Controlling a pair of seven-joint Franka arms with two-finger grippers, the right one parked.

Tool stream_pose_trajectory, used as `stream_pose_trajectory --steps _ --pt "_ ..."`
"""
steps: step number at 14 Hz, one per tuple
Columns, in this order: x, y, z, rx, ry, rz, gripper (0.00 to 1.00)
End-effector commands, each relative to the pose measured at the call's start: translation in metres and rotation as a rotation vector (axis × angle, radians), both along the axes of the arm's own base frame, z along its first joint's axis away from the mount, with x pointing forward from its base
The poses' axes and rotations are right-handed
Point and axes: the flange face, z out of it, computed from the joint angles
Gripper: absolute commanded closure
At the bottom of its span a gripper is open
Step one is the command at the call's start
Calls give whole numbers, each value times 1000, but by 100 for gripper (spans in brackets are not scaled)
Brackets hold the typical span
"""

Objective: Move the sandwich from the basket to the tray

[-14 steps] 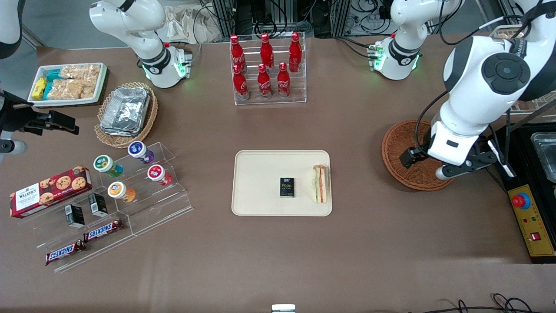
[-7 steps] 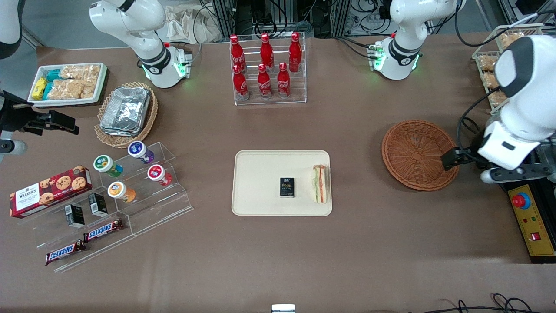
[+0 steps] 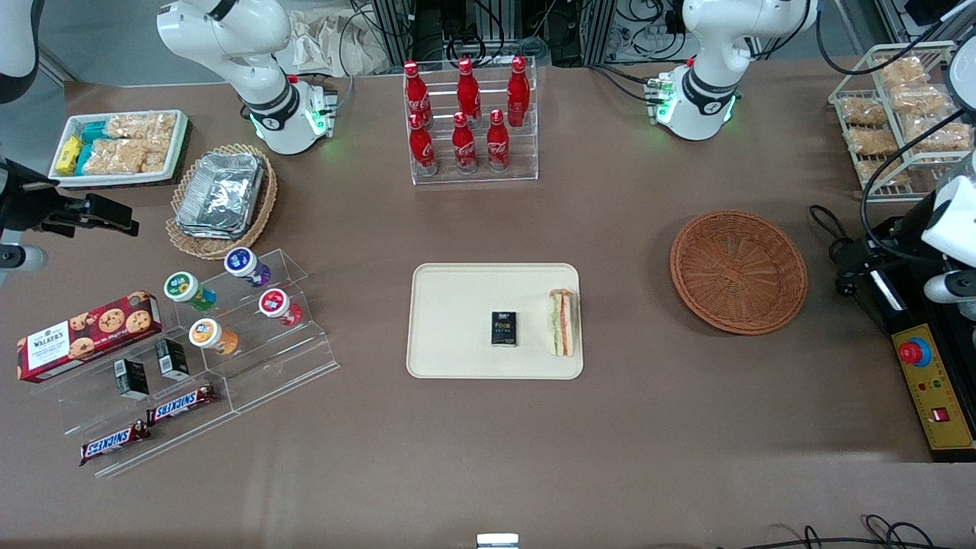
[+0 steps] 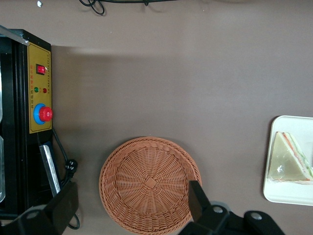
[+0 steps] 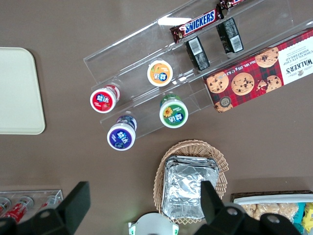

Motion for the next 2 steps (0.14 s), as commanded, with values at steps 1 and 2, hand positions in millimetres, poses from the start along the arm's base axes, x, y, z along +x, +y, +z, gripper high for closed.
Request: stream_pose_trajectory --steps 1,2 --pt "8 0 -2 -7 15 -5 0" --pt "8 0 -4 -6 20 -5 0"
